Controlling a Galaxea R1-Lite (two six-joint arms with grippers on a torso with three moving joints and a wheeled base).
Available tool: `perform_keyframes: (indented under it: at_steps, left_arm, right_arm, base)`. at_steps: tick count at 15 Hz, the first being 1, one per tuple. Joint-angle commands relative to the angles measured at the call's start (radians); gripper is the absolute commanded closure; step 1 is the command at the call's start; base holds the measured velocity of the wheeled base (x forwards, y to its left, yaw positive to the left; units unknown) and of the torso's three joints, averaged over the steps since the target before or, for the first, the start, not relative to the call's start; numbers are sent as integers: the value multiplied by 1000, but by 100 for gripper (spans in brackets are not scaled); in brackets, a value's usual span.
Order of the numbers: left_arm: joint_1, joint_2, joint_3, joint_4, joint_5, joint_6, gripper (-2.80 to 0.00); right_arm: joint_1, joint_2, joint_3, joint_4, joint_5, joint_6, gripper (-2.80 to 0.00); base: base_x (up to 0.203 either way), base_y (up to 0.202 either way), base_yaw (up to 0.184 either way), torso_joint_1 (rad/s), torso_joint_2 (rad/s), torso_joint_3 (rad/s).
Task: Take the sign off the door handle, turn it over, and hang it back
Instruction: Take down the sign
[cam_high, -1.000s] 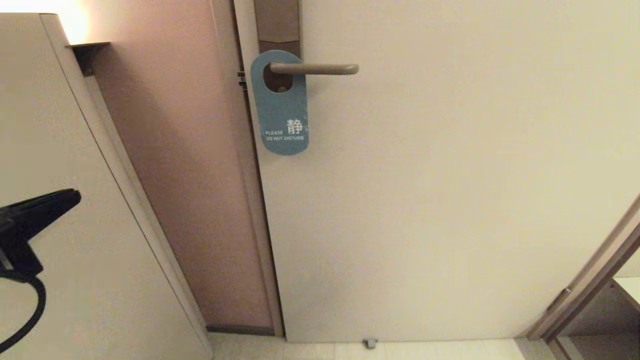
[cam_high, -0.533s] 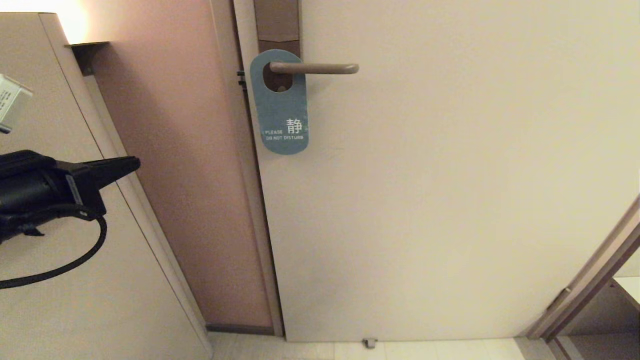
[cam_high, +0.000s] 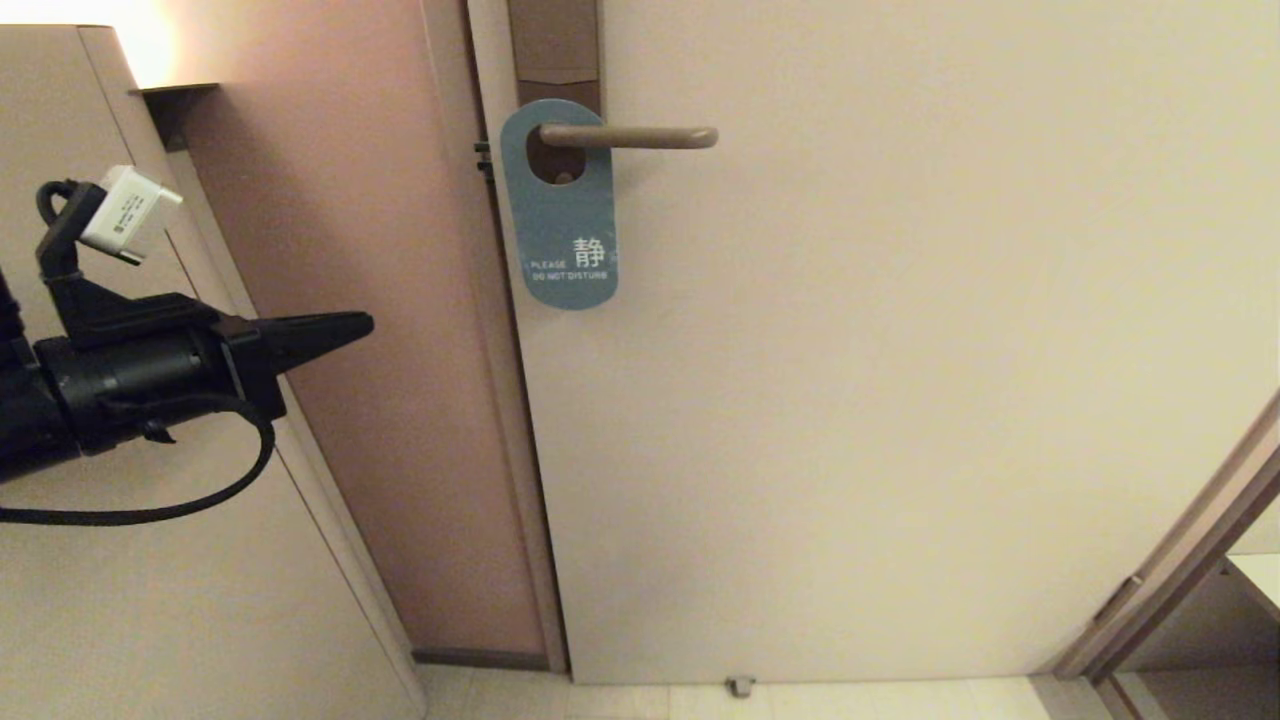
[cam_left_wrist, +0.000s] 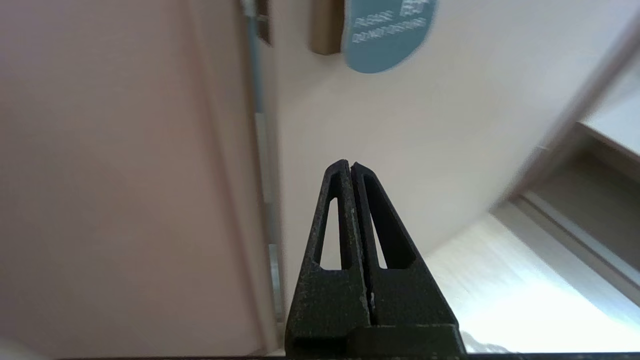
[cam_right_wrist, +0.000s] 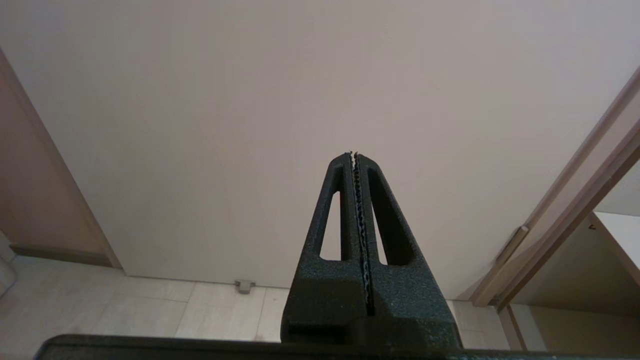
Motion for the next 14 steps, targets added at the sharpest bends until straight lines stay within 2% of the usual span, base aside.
perform_keyframes:
  at_steps: [1, 5, 9, 14]
  left_arm:
    - [22, 67, -30, -3, -52, 1, 0]
    - [33, 180, -130, -19, -88, 4, 0]
    - [3, 238, -137, -134, -98, 28, 0]
    - [2, 284, -157, -219, -97, 38, 0]
  right_arm:
    - [0, 1, 0, 0, 1, -1, 0]
    - [0, 1, 0, 0, 1, -1, 0]
    - [0, 1, 0, 0, 1, -1, 0]
    - [0, 1, 0, 0, 1, -1, 0]
  base:
    - [0, 0, 0, 0, 0, 0]
    - [0, 0, 0, 0, 0, 0]
    - [0, 0, 0, 0, 0, 0]
    - [0, 0, 0, 0, 0, 0]
